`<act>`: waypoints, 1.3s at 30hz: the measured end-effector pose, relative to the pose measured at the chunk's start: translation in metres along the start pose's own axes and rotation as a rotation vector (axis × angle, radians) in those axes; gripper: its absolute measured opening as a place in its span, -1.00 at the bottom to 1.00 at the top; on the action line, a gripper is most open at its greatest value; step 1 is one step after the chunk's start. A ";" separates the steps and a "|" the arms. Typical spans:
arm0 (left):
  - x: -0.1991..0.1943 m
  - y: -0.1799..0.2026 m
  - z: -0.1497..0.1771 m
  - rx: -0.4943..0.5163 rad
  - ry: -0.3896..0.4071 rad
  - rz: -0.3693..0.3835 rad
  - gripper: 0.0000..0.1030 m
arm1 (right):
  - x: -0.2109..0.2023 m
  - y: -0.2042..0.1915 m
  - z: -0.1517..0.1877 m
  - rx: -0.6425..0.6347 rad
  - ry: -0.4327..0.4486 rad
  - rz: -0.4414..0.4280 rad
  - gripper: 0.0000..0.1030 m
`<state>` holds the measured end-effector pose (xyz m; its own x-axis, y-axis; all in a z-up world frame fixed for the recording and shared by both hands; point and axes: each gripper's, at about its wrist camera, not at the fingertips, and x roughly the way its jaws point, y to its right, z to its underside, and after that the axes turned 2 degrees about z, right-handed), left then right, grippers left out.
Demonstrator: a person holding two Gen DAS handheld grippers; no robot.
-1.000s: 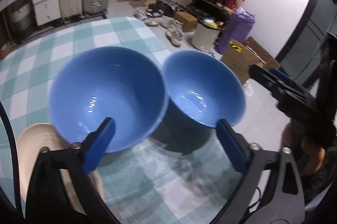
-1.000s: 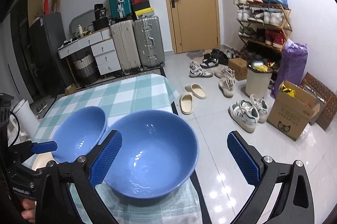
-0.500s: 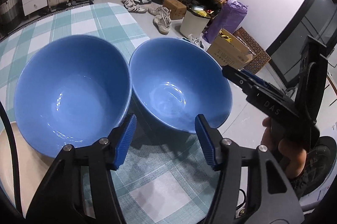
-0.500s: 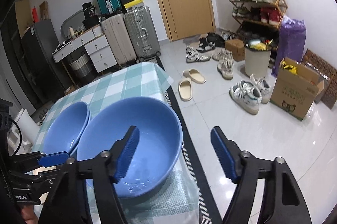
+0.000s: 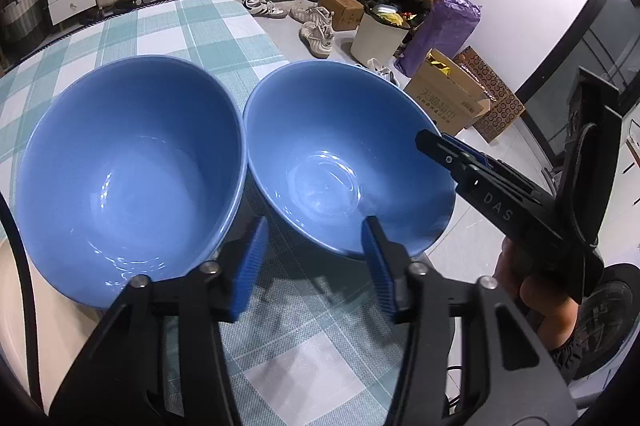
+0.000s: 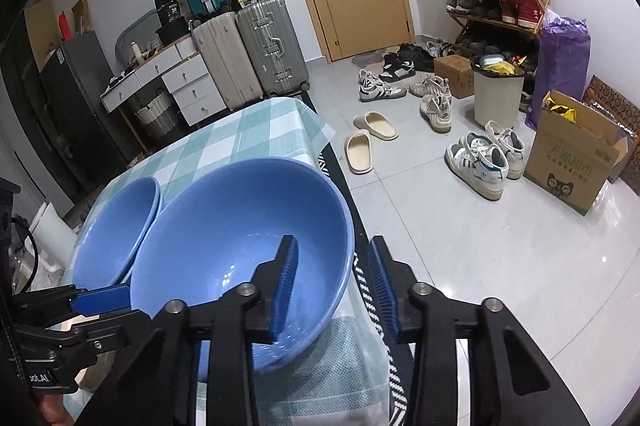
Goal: Organize plates and bowls
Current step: 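Close both grippers on the rim of the second light-blue bowl, then lift the bowl with both grippers and carry it over the other bowl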
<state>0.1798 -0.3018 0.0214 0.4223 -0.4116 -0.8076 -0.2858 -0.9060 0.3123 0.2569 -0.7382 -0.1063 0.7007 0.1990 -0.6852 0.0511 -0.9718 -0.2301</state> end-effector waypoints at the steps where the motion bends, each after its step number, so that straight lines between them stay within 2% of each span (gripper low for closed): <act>1: 0.001 0.000 0.000 0.001 -0.002 0.000 -0.24 | 0.000 -0.001 0.000 -0.001 0.004 0.000 -0.43; 3: 0.004 0.000 0.001 0.007 -0.004 -0.001 -0.34 | 0.000 0.000 0.000 -0.002 0.005 0.000 -0.49; 11: 0.008 0.001 -0.001 0.028 0.002 -0.026 -0.36 | 0.002 -0.005 0.000 -0.020 0.006 0.014 -0.61; 23: 0.004 0.003 -0.001 0.051 0.005 -0.025 -0.36 | -0.009 -0.005 -0.002 -0.023 0.034 0.017 -0.61; 39: -0.021 0.021 -0.004 0.121 0.073 -0.025 -0.36 | -0.041 -0.006 -0.007 -0.022 0.110 0.028 -0.61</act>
<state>0.1686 -0.3121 0.0470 0.4906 -0.3989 -0.7747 -0.3742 -0.8993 0.2261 0.2330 -0.7419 -0.0720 0.7759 0.1581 -0.6108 0.0452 -0.9796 -0.1960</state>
